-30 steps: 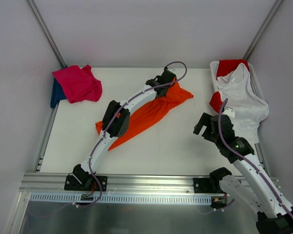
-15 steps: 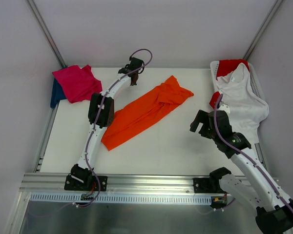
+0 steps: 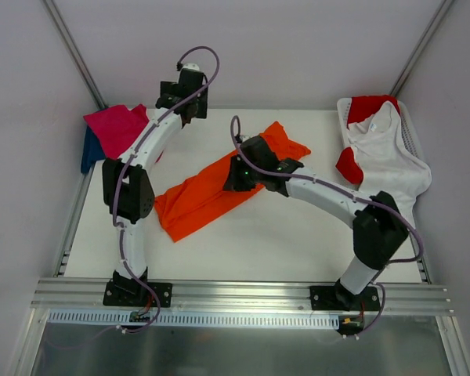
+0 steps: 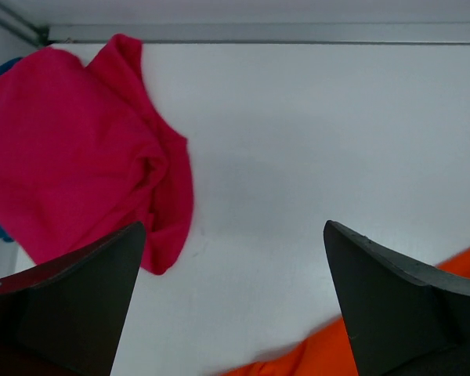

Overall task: Fold and stack the t-shirts
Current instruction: Fold the tshirt

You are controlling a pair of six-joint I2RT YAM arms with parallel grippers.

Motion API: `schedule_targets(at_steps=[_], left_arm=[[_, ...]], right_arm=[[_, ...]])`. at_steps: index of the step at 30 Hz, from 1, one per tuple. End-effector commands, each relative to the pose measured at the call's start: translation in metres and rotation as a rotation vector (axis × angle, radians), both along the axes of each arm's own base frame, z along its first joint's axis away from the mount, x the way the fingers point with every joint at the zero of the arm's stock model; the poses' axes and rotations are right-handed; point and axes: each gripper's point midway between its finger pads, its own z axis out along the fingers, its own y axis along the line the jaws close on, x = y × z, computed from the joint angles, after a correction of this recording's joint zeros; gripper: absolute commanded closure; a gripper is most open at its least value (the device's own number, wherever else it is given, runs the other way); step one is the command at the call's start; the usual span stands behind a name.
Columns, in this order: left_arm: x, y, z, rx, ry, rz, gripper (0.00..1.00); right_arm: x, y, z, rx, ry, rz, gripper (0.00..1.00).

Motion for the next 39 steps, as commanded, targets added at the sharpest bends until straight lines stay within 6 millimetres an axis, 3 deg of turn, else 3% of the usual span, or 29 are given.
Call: schedule_targets(at_steps=[1, 6, 11, 12, 14, 15, 19, 25, 28, 30, 31, 32, 33, 35, 36, 37, 39], left_arm=[[-0.017, 0.048, -0.005, 0.017, 0.028, 0.129, 0.01], [-0.031, 0.069, 0.008, -0.017, 0.000, 0.198, 0.01], [-0.043, 0.082, 0.005, -0.127, 0.000, 0.244, 0.01], [-0.044, 0.082, 0.004, -0.139, 0.001, 0.249, 0.01], [-0.049, 0.082, 0.001, -0.146, 0.010, 0.250, 0.01], [-0.051, 0.082, -0.003, -0.153, 0.018, 0.254, 0.01], [-0.061, 0.082, -0.009, -0.174, 0.030, 0.262, 0.01], [-0.072, 0.082, -0.009, -0.198, 0.029, 0.273, 0.01], [-0.074, 0.083, -0.010, -0.191, 0.032, 0.277, 0.01], [-0.075, 0.084, -0.013, -0.183, 0.038, 0.279, 0.01], [-0.075, 0.085, -0.014, -0.178, 0.042, 0.280, 0.01], [-0.076, 0.085, -0.015, -0.180, 0.043, 0.282, 0.01], [-0.075, 0.085, -0.015, -0.180, 0.044, 0.283, 0.01], [-0.073, 0.084, -0.018, -0.184, 0.048, 0.284, 0.01], [-0.072, 0.082, -0.018, -0.190, 0.048, 0.283, 0.01], [-0.071, 0.082, -0.021, -0.191, 0.052, 0.281, 0.01], [-0.069, 0.079, -0.021, -0.204, 0.053, 0.279, 0.01]], right_arm=[[-0.012, 0.056, 0.029, 0.141, 0.005, 0.107, 0.99], [-0.043, 0.096, -0.009, 0.127, 0.111, 0.179, 0.99], [-0.062, 0.122, -0.043, 0.158, 0.183, 0.228, 0.99], [-0.066, 0.127, -0.062, 0.133, 0.209, 0.241, 1.00], [-0.065, 0.138, -0.070, 0.143, 0.218, 0.261, 0.99], [-0.064, 0.139, -0.089, 0.117, 0.235, 0.265, 0.99], [-0.052, 0.148, -0.113, 0.101, 0.214, 0.286, 1.00], [-0.049, 0.145, -0.137, 0.099, 0.214, 0.296, 0.99], [-0.056, 0.121, -0.155, 0.058, 0.257, 0.263, 1.00], [-0.059, 0.104, -0.150, 0.054, 0.256, 0.239, 0.99], [-0.071, 0.080, -0.169, 0.000, 0.293, 0.209, 1.00], [-0.072, 0.069, -0.158, 0.004, 0.280, 0.192, 0.99], [-0.085, 0.043, -0.175, -0.053, 0.307, 0.160, 1.00], [-0.094, 0.017, -0.178, -0.091, 0.314, 0.111, 1.00], [-0.095, 0.001, -0.170, -0.119, 0.288, 0.066, 1.00], [-0.106, -0.022, -0.181, -0.171, 0.311, 0.035, 1.00], [-0.111, -0.053, -0.176, -0.251, 0.295, -0.037, 0.99]])
